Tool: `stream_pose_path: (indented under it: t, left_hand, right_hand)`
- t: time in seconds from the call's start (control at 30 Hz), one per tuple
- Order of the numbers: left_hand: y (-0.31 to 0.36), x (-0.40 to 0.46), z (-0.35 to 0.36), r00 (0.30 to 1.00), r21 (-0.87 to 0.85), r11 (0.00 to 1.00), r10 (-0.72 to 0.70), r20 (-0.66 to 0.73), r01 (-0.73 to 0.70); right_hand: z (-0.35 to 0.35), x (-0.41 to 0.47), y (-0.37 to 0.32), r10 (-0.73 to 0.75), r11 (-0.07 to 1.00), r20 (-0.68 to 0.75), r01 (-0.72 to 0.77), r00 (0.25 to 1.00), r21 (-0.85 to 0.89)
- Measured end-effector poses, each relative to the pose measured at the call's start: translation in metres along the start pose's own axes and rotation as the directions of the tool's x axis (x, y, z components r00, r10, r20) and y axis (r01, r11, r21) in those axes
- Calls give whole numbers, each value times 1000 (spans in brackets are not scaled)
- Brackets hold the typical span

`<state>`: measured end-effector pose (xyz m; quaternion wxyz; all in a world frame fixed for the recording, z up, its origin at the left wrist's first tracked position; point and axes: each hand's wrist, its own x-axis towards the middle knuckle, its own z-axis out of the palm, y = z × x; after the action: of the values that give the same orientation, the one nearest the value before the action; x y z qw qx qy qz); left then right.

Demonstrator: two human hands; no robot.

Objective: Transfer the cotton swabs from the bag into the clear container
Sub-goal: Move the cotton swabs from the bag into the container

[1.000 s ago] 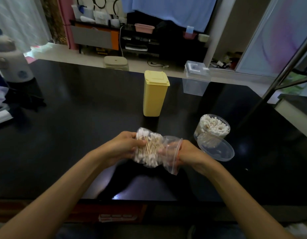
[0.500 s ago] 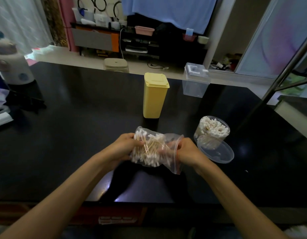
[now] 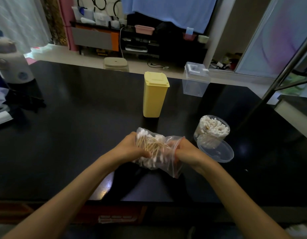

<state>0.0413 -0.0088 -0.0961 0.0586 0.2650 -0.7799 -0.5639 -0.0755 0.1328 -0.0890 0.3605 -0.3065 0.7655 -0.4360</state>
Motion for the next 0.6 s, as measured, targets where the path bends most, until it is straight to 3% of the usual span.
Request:
stream_pose_path:
  t: [0.2,0.6]
  left_hand:
    - [3,-3,0,998,-101,995,29,54,-23]
    - [6,-7,3,987,-224,969,-71,141,101]
  right_hand:
    - [9,-1,0,42,988,78,-30,996,-149]
    - [12,0,-5,37,997,75,-31,996,-75]
